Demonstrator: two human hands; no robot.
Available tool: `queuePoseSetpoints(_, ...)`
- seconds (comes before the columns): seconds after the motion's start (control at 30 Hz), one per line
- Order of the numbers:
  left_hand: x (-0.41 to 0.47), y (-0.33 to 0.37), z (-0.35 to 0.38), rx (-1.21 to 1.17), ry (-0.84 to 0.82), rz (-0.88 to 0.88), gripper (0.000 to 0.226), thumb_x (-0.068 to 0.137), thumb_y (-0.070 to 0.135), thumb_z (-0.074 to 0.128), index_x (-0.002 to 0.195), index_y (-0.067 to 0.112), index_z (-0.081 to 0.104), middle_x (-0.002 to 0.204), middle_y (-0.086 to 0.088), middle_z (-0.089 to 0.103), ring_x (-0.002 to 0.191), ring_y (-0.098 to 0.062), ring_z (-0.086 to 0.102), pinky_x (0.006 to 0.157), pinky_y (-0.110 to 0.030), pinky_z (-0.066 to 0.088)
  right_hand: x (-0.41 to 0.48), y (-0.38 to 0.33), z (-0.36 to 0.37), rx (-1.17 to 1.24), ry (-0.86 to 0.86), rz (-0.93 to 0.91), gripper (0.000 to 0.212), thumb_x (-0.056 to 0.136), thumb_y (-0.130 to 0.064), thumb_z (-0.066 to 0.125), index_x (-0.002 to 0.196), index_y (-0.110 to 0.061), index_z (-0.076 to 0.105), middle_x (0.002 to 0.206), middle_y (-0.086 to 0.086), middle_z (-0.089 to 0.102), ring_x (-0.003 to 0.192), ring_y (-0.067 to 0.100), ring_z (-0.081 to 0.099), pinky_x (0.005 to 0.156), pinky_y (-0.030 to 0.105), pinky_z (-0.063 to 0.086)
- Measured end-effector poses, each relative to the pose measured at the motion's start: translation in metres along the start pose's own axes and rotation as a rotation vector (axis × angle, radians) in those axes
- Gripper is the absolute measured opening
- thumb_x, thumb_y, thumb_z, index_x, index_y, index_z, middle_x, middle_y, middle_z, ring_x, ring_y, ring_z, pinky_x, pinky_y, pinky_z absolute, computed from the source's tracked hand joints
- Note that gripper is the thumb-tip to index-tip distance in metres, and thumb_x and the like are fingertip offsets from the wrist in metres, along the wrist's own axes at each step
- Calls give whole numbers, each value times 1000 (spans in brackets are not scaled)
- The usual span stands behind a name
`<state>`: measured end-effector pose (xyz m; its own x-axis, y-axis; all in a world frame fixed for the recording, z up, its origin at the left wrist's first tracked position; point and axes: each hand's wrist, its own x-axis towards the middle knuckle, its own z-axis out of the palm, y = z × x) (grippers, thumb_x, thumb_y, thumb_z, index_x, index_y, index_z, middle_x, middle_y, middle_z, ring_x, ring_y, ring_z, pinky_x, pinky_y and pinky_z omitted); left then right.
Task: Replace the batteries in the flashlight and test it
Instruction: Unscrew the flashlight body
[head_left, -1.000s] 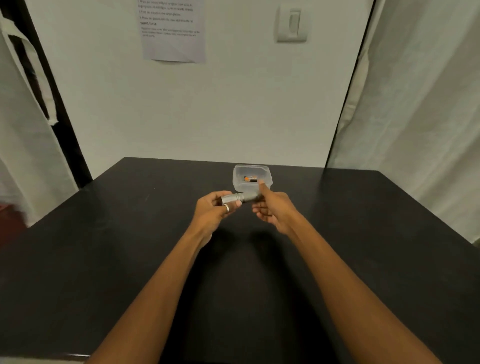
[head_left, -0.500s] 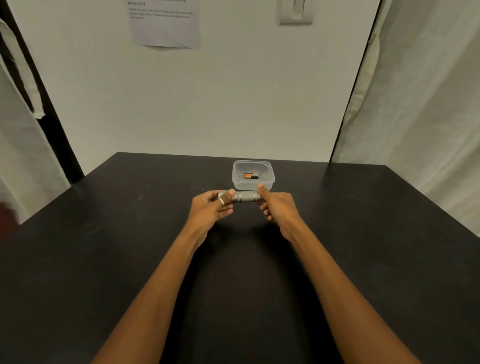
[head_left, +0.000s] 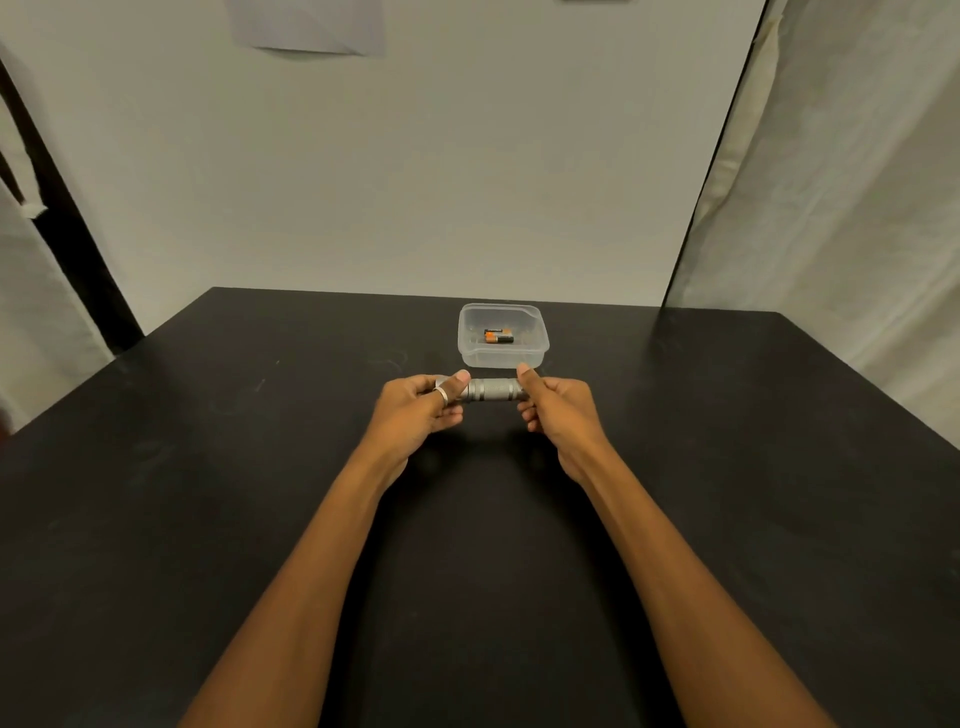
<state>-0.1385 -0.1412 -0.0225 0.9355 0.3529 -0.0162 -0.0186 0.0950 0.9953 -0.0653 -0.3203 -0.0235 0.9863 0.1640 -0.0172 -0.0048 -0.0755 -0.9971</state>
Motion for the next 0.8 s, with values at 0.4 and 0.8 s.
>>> queuePoseSetpoints(0.4,2,-1,-2,-57,47,-28,40,89,41,76,104,4,75,97,-11,75,79,-11,73,75,-23,60,-7,-2,-11,233,-233,-54,21,99,-15,66,119,-11,72,114,10,72,106,19,71,86,27,59)
queuePoseSetpoints(0.8,2,-4,-5,-26,4,-2,35,90,40,75,102,7,75,99,-8,72,78,-9,73,76,-23,59,-7,-1,-2,-3,-109,-41,27,99,-34,66,100,-9,76,81,3,72,69,7,65,69,21,56)
